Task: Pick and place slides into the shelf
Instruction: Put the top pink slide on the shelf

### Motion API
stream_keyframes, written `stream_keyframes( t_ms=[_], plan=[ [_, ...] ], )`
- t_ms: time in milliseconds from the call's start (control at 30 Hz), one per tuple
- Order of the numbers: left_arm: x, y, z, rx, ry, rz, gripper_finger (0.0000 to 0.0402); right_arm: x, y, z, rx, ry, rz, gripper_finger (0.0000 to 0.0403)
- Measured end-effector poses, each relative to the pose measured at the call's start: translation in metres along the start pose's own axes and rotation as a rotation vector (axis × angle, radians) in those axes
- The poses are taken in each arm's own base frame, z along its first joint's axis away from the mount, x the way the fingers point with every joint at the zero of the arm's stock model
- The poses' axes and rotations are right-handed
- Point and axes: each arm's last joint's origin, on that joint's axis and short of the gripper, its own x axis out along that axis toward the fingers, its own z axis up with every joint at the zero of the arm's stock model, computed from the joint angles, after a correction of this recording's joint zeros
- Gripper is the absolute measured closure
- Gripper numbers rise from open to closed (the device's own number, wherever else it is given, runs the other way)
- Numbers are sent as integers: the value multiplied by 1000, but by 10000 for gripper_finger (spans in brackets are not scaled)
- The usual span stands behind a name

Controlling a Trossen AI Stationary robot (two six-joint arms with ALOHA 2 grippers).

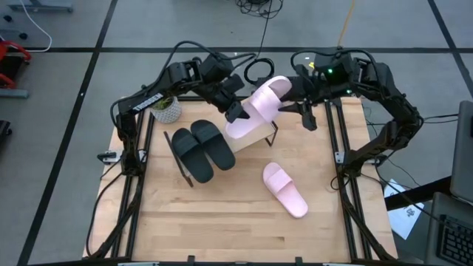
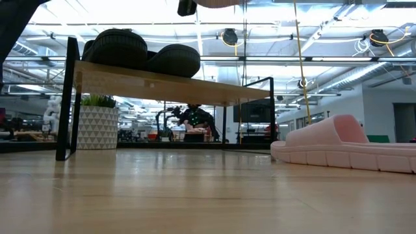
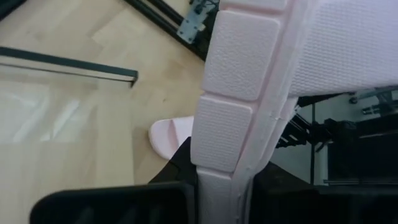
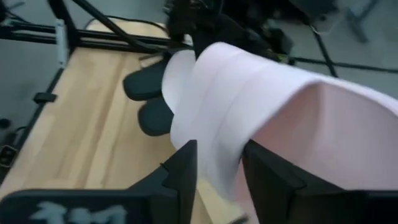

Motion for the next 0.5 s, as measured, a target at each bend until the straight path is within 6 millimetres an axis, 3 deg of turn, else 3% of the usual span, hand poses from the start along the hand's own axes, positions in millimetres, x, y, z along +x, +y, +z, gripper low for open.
stream_keyframes(
  t_ms=[300, 500],
  plan=[
    [-5, 11, 6, -28, -28, 25, 353, -43, 11, -14, 68, 2, -104, 226],
    [-13, 3, 25, 21, -236, -25, 353, -64, 20, -25, 179, 3, -99, 211]
  ],
)
